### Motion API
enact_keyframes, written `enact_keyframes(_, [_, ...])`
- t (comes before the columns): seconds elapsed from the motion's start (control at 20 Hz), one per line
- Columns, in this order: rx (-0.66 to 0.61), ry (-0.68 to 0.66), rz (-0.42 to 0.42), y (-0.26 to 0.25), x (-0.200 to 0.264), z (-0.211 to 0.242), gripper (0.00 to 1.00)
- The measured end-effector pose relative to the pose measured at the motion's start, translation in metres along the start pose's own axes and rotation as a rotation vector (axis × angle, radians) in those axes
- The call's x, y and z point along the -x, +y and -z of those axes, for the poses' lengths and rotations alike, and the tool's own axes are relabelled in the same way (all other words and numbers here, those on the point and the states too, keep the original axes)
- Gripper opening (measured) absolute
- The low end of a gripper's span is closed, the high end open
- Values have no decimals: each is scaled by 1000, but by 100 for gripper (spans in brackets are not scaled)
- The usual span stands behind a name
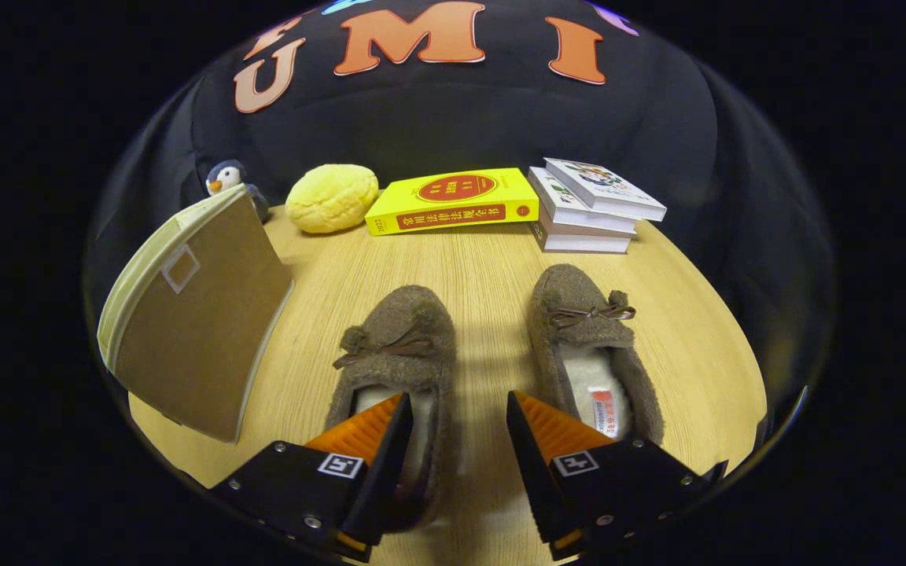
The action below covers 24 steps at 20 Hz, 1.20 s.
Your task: Open the storage box then place both shoes into the box .Put the left shoe in first, then the right shoe, with the right side of both shoes facing outward in a uniform manner.
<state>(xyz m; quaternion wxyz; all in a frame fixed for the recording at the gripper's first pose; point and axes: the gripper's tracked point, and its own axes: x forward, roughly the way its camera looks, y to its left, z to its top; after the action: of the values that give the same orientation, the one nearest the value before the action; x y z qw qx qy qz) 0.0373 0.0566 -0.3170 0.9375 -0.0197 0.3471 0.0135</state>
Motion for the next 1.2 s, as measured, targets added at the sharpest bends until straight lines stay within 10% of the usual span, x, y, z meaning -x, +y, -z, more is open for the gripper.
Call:
enact_keyframes(0.45, [-60,25,-28,14,-23,2,7])
enact_keyframes(1.2, [-166,-124,26,36,65,-88,1])
